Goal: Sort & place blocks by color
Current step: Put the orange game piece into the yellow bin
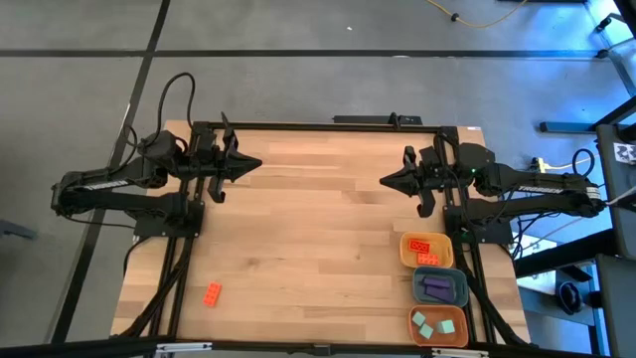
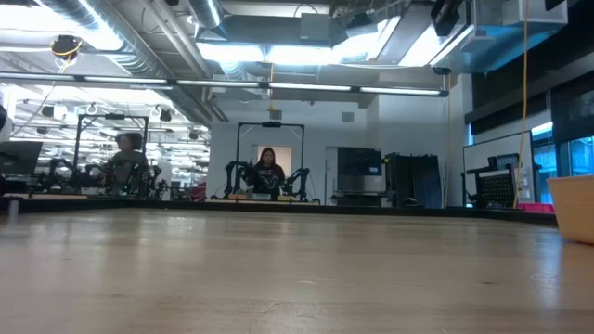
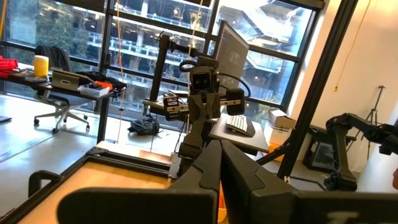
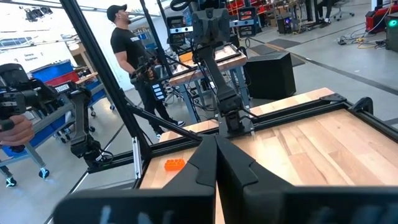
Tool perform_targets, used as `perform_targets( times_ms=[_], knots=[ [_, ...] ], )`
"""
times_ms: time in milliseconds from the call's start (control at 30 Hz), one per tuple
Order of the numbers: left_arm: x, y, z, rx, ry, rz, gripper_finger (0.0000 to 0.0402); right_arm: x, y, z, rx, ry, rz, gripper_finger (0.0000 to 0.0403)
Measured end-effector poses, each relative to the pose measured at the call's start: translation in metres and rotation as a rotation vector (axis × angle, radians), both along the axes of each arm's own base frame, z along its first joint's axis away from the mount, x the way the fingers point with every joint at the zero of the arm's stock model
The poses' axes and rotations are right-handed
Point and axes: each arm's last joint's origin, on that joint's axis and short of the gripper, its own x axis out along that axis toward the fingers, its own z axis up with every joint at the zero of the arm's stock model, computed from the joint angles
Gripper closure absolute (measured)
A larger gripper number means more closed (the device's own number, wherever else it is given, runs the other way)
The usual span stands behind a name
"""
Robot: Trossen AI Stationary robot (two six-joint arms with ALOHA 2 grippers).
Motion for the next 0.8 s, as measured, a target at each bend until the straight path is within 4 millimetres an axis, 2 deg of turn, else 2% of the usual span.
perform_targets(
  times_ms=[800],
  knots=[
    [0.0002,0.0,-0.0003,0.0,0.001,0.0,0.0401,0.0,0.0,0.0,-0.009,-0.001,-0.001,0.0403]
  ],
)
